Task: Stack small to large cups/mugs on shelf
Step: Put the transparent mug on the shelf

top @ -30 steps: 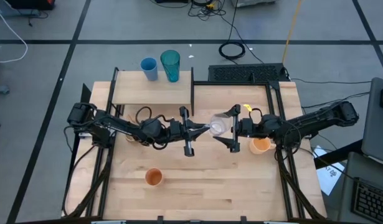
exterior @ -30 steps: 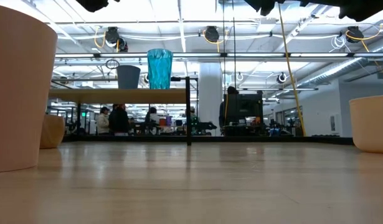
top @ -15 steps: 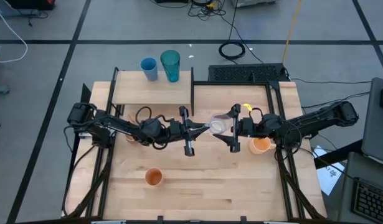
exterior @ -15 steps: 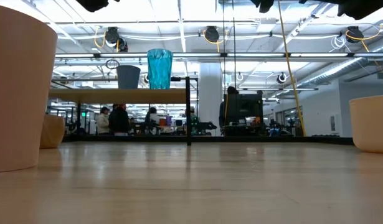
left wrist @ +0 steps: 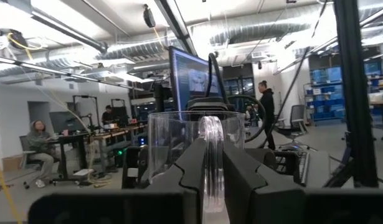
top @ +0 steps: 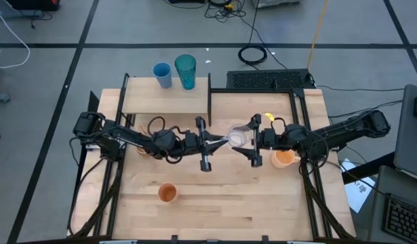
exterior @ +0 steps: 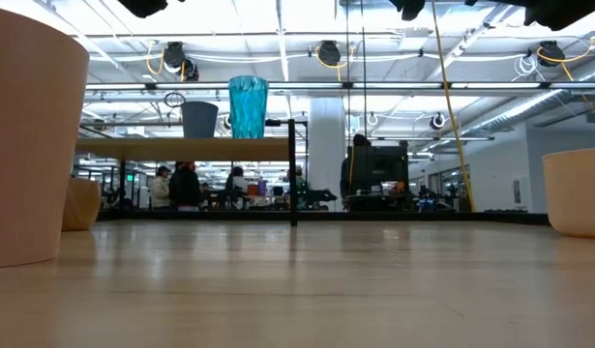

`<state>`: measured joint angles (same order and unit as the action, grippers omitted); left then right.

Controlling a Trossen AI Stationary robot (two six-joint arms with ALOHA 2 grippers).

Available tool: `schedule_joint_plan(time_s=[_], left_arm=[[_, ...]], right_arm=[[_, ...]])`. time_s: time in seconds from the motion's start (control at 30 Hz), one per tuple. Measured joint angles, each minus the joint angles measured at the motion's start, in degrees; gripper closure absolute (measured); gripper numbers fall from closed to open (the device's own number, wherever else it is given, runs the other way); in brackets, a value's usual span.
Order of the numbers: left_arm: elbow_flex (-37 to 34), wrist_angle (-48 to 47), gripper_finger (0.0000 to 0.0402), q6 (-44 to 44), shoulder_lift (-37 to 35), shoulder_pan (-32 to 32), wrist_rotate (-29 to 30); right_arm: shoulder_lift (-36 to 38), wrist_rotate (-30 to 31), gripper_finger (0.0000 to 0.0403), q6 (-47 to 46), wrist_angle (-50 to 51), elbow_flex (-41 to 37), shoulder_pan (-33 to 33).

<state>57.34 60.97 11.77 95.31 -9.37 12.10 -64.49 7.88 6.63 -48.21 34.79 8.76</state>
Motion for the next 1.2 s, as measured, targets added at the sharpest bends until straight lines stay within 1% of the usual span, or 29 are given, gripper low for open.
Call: schedule_joint_plan(time_s=[0.07, 0.2, 0.4, 0.47, 0.67, 0.8, 0.83, 0.9, 1.0, 1.2], left_arm=[[0.00, -0.23, 0.0359, -0.08, 0.00, -0.01, -0.47], [0.04, -1.04, 0.0386, -0.05, 0.00, 0.03, -0.44], [0.04, -1.06, 0.0378, 0.11, -0.17, 0.07, -0.05], [0.04, -0.96, 0.0383, -0.30, -0.33, 0.08, 0.35], [0.01, 0.22, 0.0387, 0.57, -1.80, 0.19, 0.86], [-0.46, -1.83, 0.0387, 2.26, -4.77, 0.36, 2.25], [-0.56, -1.83, 0.0387, 2.90, -5.99, 0.36, 3.47], [-1.80, -3.68, 0.0387, 5.26, -9.41, 0.32, 8.01], [-4.72, -6.19, 0.0387, 7.93, -14.91, 0.42, 14.07], [-14.04, -6.96, 0.0387, 12.14, -27.35, 0.47, 27.44]], right_arm=[[-0.01, -0.08, 0.0087, 0.00, 0.03, 0.00, 0.33], [0.00, -0.34, 0.0066, 0.02, 0.36, -0.02, 0.32], [-0.02, -0.41, 0.0059, 0.26, 1.08, -0.02, 0.32], [0.21, -0.39, 0.0057, 0.34, 1.51, -0.02, 0.32], [2.82, -0.21, 0.0037, 0.12, 5.13, -0.02, 0.32], [5.47, 3.06, 0.0013, 0.83, 9.69, -0.02, 0.37], [6.35, 4.07, 0.0008, 0.98, 11.39, -0.02, 0.37], [7.80, 5.42, 0.0005, 1.06, 14.34, -0.02, 0.37], [9.93, 5.73, 0.0008, 1.14, 18.37, -0.02, 0.39], [12.90, 5.73, 0.0008, 1.14, 23.69, -0.02, 0.41]])
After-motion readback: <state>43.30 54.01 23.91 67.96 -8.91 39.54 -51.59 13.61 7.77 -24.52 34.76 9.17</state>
